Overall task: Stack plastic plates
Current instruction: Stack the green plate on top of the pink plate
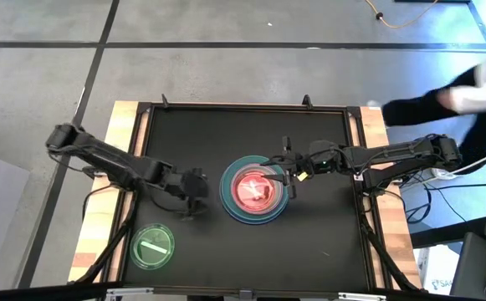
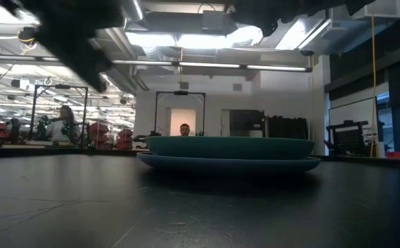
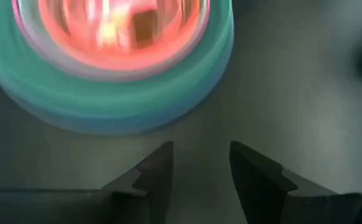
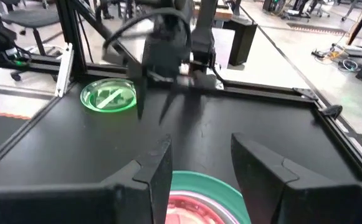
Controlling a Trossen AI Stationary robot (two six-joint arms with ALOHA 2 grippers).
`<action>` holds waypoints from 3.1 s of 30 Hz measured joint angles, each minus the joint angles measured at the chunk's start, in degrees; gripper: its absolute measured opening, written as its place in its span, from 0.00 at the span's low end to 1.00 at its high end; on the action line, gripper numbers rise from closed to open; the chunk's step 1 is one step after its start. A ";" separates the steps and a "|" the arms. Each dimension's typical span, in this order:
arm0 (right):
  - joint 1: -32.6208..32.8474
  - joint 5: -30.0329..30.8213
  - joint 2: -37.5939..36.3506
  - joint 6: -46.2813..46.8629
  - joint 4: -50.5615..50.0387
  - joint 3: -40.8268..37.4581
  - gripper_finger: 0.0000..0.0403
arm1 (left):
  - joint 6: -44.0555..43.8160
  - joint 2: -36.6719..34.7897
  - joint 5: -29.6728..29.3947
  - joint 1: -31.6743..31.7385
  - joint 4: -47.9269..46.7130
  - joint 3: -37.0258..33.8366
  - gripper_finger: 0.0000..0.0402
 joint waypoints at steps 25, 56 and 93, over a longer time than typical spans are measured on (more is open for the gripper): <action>-0.02 0.02 0.44 0.07 0.23 0.01 0.38 | -32.72 -6.95 9.07 -19.06 -18.94 -10.22 0.24; 0.00 0.02 0.44 0.08 0.23 0.00 0.38 | -37.22 -6.95 11.87 -25.44 -0.12 -21.27 0.02; -0.01 0.03 0.44 0.08 0.87 0.00 0.38 | -1.80 3.23 -21.71 7.02 35.58 -6.34 0.01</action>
